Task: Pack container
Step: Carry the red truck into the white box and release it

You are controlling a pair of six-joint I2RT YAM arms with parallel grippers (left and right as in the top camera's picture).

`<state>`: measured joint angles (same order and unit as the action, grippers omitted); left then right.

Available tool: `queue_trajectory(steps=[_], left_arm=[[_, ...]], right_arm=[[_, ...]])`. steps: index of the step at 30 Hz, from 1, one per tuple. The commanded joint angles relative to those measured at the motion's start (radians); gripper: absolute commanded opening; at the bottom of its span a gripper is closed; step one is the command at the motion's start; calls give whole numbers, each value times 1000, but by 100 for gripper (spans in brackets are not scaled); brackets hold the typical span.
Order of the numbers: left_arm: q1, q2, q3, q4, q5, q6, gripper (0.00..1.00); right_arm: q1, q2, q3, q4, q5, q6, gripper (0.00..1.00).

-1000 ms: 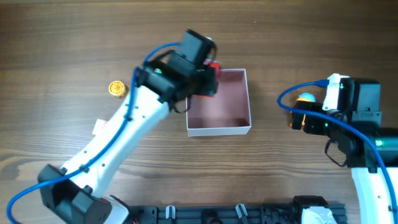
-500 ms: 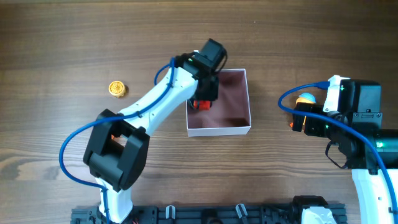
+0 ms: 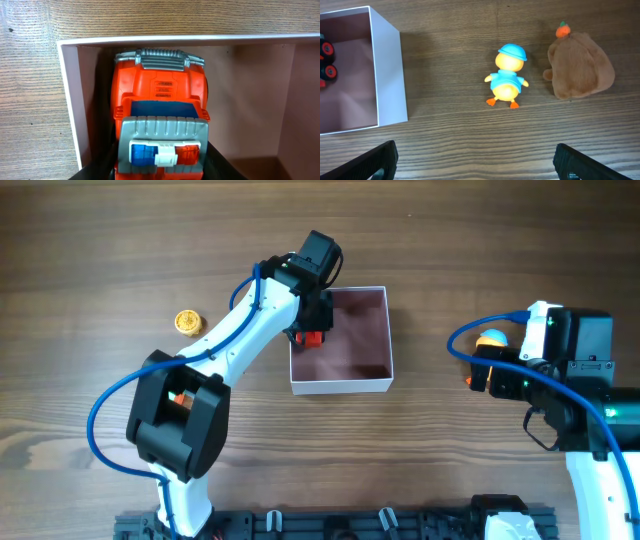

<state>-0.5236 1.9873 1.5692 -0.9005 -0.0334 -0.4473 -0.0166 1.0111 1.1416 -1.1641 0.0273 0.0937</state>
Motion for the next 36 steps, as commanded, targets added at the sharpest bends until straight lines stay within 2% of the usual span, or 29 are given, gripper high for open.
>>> queue_trajectory(steps=[1, 5, 10, 14, 18, 24, 30, 36], left_arm=[[-3, 13, 6, 0, -13, -10, 56], [-3, 13, 6, 0, -13, -10, 68], [-5, -4, 8, 3, -9, -10, 65], [-40, -92, 9, 5, -10, -2, 66], [-112, -148, 8, 3, 10, 81, 68], [-183, -55, -2, -31, 10, 100, 68], [-166, 66, -5, -45, 2, 103, 68], [-118, 72, -5, 14, -46, 130, 70]], right_arm=[[4, -7, 26, -1, 18, 21, 100], [4, -7, 26, -1, 18, 21, 100], [4, -7, 26, 0, 17, 21, 100], [4, -7, 26, 0, 18, 21, 100], [4, -7, 26, 0, 18, 21, 100], [4, -7, 26, -5, 18, 21, 100], [4, -7, 26, -8, 18, 21, 100], [4, -7, 26, -12, 18, 21, 100]])
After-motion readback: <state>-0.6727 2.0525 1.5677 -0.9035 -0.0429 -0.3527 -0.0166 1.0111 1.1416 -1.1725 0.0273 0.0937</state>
